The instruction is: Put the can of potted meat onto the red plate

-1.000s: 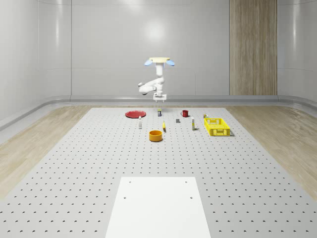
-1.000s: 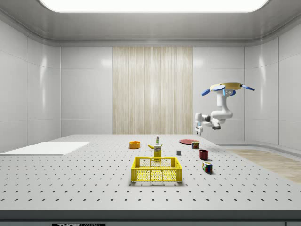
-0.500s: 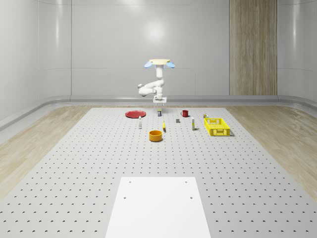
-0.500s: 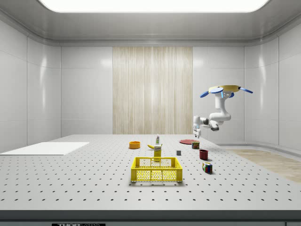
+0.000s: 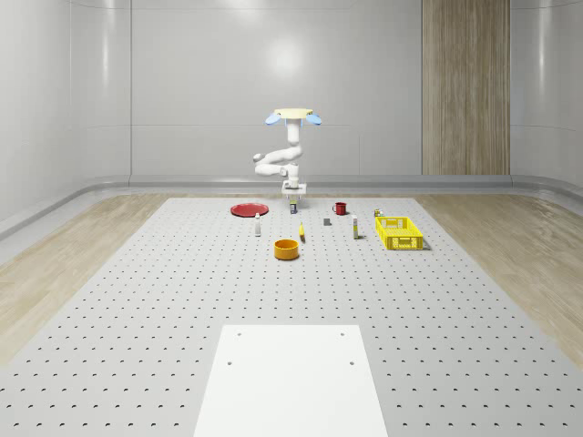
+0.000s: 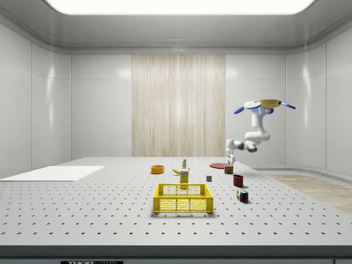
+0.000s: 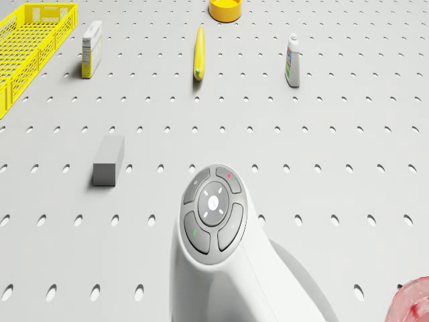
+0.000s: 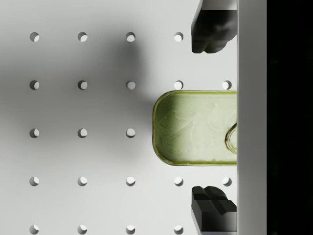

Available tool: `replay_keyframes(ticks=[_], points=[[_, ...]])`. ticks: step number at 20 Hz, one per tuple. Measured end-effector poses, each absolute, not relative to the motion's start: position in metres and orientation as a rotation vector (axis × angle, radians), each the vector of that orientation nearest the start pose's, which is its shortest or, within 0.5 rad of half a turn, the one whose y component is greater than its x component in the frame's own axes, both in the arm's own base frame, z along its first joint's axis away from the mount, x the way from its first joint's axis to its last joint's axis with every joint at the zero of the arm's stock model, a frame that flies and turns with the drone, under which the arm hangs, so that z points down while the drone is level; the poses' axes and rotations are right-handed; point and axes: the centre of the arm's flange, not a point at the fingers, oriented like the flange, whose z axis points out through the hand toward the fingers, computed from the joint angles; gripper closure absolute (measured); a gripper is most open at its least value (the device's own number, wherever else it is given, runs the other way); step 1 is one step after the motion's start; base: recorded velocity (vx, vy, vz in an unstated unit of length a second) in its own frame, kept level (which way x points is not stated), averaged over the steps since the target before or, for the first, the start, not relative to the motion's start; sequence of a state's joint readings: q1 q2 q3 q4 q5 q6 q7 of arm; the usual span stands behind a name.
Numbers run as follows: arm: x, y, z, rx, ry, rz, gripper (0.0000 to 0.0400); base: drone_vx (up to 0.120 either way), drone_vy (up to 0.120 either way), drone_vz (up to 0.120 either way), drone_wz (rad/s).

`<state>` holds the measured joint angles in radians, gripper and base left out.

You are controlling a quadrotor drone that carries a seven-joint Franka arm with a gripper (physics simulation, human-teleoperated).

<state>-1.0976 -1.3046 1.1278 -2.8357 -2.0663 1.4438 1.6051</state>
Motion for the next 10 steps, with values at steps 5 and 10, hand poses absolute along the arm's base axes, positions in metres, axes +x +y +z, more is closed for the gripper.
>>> replay_keyframes(ticks=[5, 10], points=[[0.321, 0.0, 0.558, 0.0, -0.002, 0.785, 0.0, 0.0, 0.0, 0.0, 0.0], [0.328, 0.002, 0.57, 0.0, -0.002, 0.785, 0.0, 0.0, 0.0, 0.0, 0.0]])
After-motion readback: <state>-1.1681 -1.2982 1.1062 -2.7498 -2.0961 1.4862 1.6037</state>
